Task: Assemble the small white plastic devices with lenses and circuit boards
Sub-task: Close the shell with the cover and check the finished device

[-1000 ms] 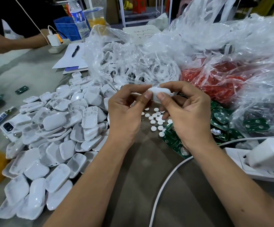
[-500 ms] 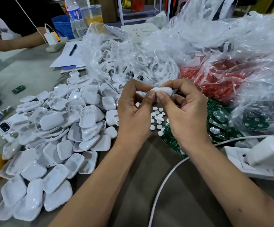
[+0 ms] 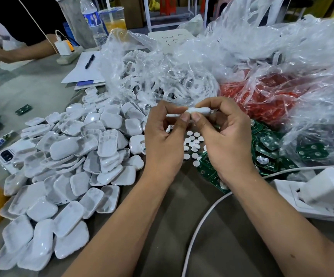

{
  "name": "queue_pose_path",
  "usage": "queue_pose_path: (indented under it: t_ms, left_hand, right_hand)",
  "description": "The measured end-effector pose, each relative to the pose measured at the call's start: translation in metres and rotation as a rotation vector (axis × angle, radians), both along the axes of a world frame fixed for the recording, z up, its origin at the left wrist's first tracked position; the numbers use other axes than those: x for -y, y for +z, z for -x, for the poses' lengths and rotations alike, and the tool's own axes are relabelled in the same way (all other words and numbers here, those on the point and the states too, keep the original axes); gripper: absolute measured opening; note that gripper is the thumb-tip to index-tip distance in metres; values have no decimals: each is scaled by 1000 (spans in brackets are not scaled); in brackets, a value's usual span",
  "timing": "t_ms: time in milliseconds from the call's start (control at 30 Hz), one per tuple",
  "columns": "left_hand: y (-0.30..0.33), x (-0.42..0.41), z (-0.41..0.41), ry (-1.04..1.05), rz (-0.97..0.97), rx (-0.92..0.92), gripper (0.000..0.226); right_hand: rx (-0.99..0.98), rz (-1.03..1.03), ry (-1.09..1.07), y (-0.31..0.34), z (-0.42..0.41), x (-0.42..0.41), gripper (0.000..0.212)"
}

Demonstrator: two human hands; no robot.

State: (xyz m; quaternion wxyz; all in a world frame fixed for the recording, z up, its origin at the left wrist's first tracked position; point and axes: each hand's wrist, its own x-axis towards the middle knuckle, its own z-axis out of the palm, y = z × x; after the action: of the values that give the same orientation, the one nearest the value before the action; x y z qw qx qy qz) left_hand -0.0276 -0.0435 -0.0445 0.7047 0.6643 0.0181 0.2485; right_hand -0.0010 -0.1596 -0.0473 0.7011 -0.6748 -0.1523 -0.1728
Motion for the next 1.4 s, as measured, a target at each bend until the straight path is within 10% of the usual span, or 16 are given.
queue_pose_path:
  t_ms: [333, 1400]
  left_hand:
    - [8, -17, -3, -238, 631, -246, 21]
    - [6, -15, -2, -290, 545, -336, 11]
  right_hand:
    - [-135, -93, 155, 3, -1, 6, 30]
    - [-382, -219, 188, 8, 1, 4, 20]
